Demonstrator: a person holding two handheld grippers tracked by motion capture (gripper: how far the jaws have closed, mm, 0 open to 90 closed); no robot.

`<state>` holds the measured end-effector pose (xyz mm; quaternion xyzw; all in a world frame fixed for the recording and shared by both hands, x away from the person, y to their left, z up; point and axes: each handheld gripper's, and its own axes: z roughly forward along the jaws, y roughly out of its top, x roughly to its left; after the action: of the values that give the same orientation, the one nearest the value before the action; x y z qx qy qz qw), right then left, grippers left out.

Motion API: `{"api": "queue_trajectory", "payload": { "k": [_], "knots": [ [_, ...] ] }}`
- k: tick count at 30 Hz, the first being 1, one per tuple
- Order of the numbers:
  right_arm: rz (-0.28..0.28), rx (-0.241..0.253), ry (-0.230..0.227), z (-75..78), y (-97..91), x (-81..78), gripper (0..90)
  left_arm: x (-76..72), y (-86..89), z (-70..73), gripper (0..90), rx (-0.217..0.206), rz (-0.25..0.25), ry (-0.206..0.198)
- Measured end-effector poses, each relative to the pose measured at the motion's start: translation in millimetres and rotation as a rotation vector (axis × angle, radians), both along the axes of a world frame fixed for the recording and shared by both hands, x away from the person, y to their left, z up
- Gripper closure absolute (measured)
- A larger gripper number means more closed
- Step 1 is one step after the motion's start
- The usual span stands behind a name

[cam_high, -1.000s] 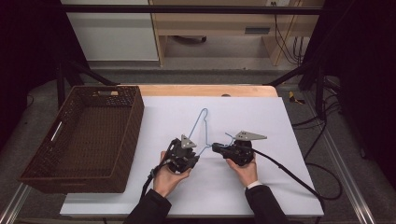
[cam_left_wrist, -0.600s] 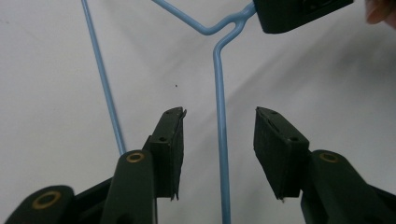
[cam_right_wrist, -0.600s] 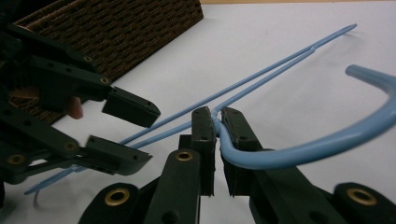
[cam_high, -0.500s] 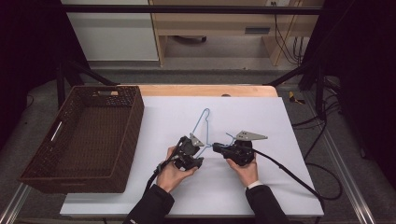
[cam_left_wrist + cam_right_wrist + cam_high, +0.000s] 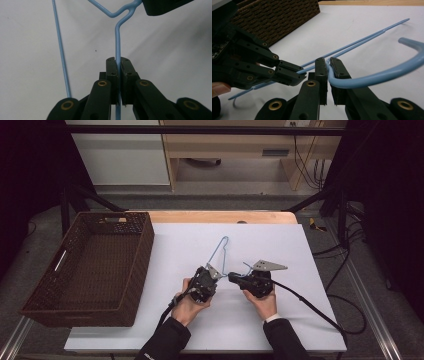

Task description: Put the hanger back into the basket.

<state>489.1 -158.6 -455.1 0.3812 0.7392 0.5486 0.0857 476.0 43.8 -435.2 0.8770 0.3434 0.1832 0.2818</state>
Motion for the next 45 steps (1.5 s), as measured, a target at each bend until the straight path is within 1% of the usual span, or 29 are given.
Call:
{"api": "queue_trajectory", "payload": {
  "k": [3, 4, 5, 9, 11, 13, 14, 16, 19, 20, 22, 25, 26, 28, 30, 31, 32, 33, 37, 39, 43, 45],
  "knots": [
    [-0.015, -0.011, -0.015, 1.7, -0.6, -2.1, 81.2, -1.5, -1.0, 1.4, 87.0, 0.011, 0.011, -0.022],
    [-0.017, -0.02, -0.028, 2.2, -1.5, -2.6, 78.5, -1.8, -0.2, 2.4, 87.1, 0.009, 0.014, -0.026],
    [-0.02, -0.03, -0.03, 3.4, -2.3, -4.3, 77.0, -1.9, 1.3, 3.3, 87.1, 0.0, 0.019, -0.033],
    [-0.008, -0.062, -0.05, 6.1, -5.8, -13.1, 70.7, -2.7, 7.0, 7.4, 87.2, -0.016, 0.031, -0.051],
    [0.003, -0.068, -0.052, 8.2, -9.4, -17.6, 67.7, -3.1, 10.8, 10.7, 87.3, -0.019, 0.037, -0.057],
    [0.0, -0.061, -0.05, 10.6, -15.4, -21.3, 63.2, -3.4, 14.7, 13.6, 87.3, -0.03, 0.043, -0.067],
    [-0.002, -0.066, -0.05, 12.3, -20.4, -23.9, 61.8, -3.6, 16.6, 15.6, 87.3, -0.027, 0.041, -0.064],
    [-0.013, -0.078, -0.064, 15.2, -28.3, -28.3, 56.4, -3.7, 20.5, 18.9, 87.4, -0.043, 0.048, -0.072],
    [-0.028, -0.082, -0.082, 20.0, -41.7, -34.4, 49.7, -4.2, 27.7, 28.0, 87.3, -0.049, 0.046, -0.078],
    [-0.038, -0.086, -0.088, 21.6, -45.9, -36.4, 45.8, -4.3, 29.2, 30.2, 87.4, -0.054, 0.044, -0.082],
    [-0.049, -0.102, -0.101, 23.8, -54.4, -40.6, 41.2, -5.1, 33.5, 36.9, 87.4, -0.073, 0.045, -0.085],
    [-0.063, -0.12, -0.103, 25.3, -65.7, -46.2, 30.9, -7.3, 40.9, 47.8, 87.4, -0.109, 0.036, -0.081],
    [-0.067, -0.127, -0.103, 26.0, -68.7, -48.0, 28.2, -7.8, 42.6, 50.2, 87.4, -0.112, 0.033, -0.088],
    [-0.082, -0.148, -0.109, 28.1, -74.0, -50.7, 23.1, -9.1, 48.0, 56.9, 87.4, -0.13, 0.022, -0.079],
    [-0.092, -0.15, -0.121, 31.3, -77.9, -52.6, 18.1, -10.7, 52.6, 62.6, 87.4, -0.152, 0.018, -0.081],
    [-0.096, -0.149, -0.122, 32.6, -78.8, -53.1, 16.9, -11.7, 56.0, 66.3, 87.4, -0.163, 0.009, -0.077],
    [-0.099, -0.145, -0.125, 34.3, -80.5, -53.8, 15.3, -12.9, 58.6, 69.2, 87.4, -0.175, 0.009, -0.082],
    [-0.101, -0.144, -0.121, 35.5, -82.2, -54.3, 13.0, -13.6, 60.5, 71.2, 87.4, -0.179, 0.003, -0.08],
    [-0.105, -0.165, -0.125, 36.9, -85.5, -56.1, 8.6, -17.2, 70.4, 80.4, 87.3, -0.214, -0.019, -0.076],
    [-0.111, -0.171, -0.129, 37.1, -86.7, -56.6, 7.0, -19.0, 75.5, 85.4, 87.3, -0.226, -0.033, -0.081],
    [-0.123, -0.155, -0.135, 38.7, -91.5, -57.8, 6.1, -22.8, 85.1, 96.6, 87.3, -0.245, -0.05, -0.085],
    [-0.127, -0.146, -0.131, 39.8, -93.0, -58.7, 5.4, -25.0, 89.7, 102.0, 87.3, -0.249, -0.051, -0.099]
  ]
}}
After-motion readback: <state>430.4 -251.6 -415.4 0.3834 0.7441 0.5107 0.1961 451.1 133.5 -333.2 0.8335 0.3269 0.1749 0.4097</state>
